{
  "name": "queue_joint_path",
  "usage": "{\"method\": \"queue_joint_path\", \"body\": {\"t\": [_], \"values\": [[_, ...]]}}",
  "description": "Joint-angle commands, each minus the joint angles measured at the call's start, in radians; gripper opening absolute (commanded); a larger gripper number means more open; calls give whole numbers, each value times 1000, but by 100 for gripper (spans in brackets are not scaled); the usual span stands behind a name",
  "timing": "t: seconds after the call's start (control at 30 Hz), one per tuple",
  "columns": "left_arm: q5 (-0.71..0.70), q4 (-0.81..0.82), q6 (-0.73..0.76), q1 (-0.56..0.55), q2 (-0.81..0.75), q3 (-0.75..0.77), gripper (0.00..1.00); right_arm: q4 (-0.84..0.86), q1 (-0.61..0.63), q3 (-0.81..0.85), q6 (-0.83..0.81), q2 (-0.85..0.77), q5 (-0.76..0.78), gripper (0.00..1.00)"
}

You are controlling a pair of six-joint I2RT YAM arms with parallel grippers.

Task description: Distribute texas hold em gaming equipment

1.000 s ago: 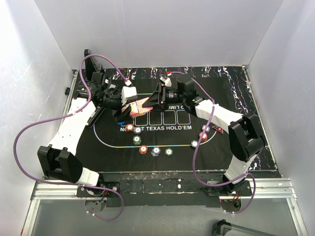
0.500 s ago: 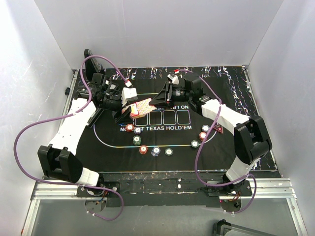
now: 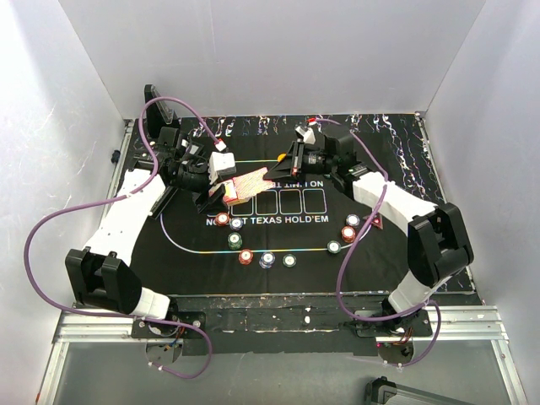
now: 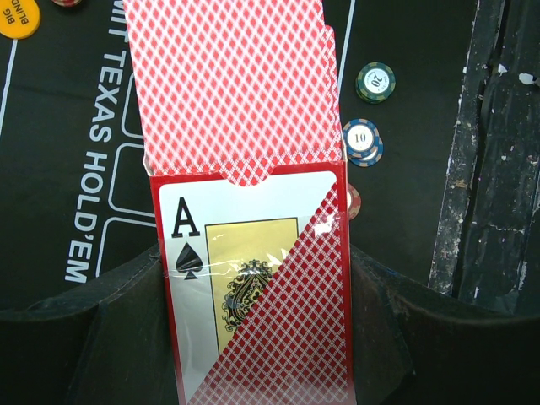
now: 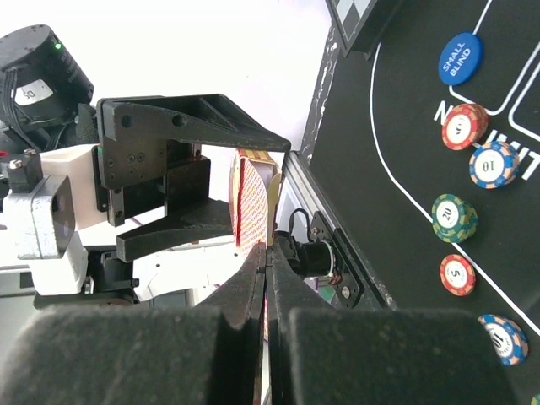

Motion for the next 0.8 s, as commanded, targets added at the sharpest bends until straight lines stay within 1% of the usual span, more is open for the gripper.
{"method": "queue_joint_path", "body": {"t": [0.0,0.13,0.33,0.4,0.6,0.77], "values": [[34,14,8,-1,-41,1,0,9,-40,-14,-12,-69,-2,1],[33,8,5,-1,-38,1,0,20,-60,-22,5,-77,-9,1],[27,7,6,-1,-41,-9,0,115,-100,-39,92,-74,-35,1],[27,8,8,-1,-44,-14,0,119,-114,-27,106,-63,-39,1],[25,-13,8,-1,-50,-19,0,127,-150,26,115,-7,-43,1],[28,-13,8,-1,-67,-25,0,135,-155,79,120,79,-42,1]]}}
